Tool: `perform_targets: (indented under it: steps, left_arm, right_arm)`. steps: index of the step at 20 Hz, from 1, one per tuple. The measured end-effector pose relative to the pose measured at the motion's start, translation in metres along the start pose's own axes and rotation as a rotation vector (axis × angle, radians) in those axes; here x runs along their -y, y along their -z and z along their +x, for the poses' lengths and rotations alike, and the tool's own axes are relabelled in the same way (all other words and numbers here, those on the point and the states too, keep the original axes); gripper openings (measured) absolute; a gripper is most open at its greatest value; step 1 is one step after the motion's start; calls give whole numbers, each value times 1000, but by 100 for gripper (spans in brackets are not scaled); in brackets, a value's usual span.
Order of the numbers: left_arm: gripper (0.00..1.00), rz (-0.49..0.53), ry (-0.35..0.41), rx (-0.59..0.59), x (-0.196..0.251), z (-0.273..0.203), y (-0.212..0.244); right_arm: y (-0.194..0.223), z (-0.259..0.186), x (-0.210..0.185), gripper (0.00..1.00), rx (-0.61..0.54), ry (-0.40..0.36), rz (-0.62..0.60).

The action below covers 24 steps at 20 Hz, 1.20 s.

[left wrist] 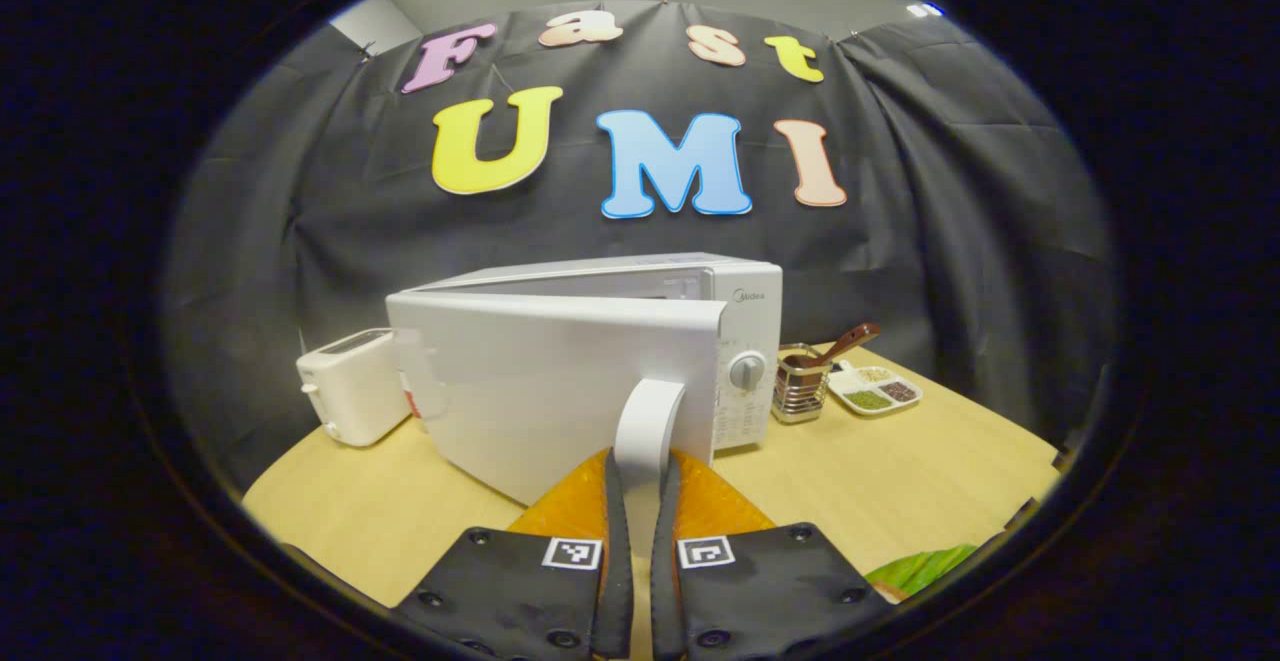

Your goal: Open the microwave oven with the left hand, put the food in, and close the microwave oven.

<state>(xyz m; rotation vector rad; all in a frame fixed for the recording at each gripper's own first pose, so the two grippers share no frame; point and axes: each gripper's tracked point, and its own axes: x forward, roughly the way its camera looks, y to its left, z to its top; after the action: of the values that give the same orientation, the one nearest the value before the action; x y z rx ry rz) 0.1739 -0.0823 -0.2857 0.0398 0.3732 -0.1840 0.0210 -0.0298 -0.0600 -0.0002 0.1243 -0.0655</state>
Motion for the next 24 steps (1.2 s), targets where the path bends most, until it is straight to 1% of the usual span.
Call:
perform_targets:
  steps: [2, 4, 5, 8, 11, 14, 16, 19, 21, 24]
  left_arm:
    - [13, -7, -51, -13, -19, -20, 7]
    - [13, -14, -100, -20, -41, -39, 13]
    - [14, -17, -113, -22, -51, -47, 15]
    - [13, -26, -126, -33, -79, -66, 25]
    - [13, -27, -116, -35, -108, -82, 31]
    - [13, -21, -96, -34, -138, -94, 37]
    - [13, -27, -74, -36, -155, -99, 40]
    - [13, -21, -63, -30, -182, -104, 44]
    - [13, -13, -61, -24, -201, -109, 47]
    - [13, -27, -39, -21, -215, -111, 50]
  right_arm:
    - [1, 4, -16, 96, 0, -82, 0]
    - [-5, 5, -24, 96, 15, -113, -4]
    - [-9, 4, -33, 96, 29, -131, 7]
    - [-11, 9, -65, 96, 43, -177, 2]
    - [-8, 16, -97, 96, 25, -179, 26]
    - [-12, 22, -132, 96, 25, -183, 8]
    - [-21, 23, -152, 96, 48, -184, 5]
    - [-29, 22, -175, 96, 72, -177, 24]
    - [-31, 21, -182, 96, 79, -158, 18]
    - [-30, 21, -183, 96, 67, -112, -1]
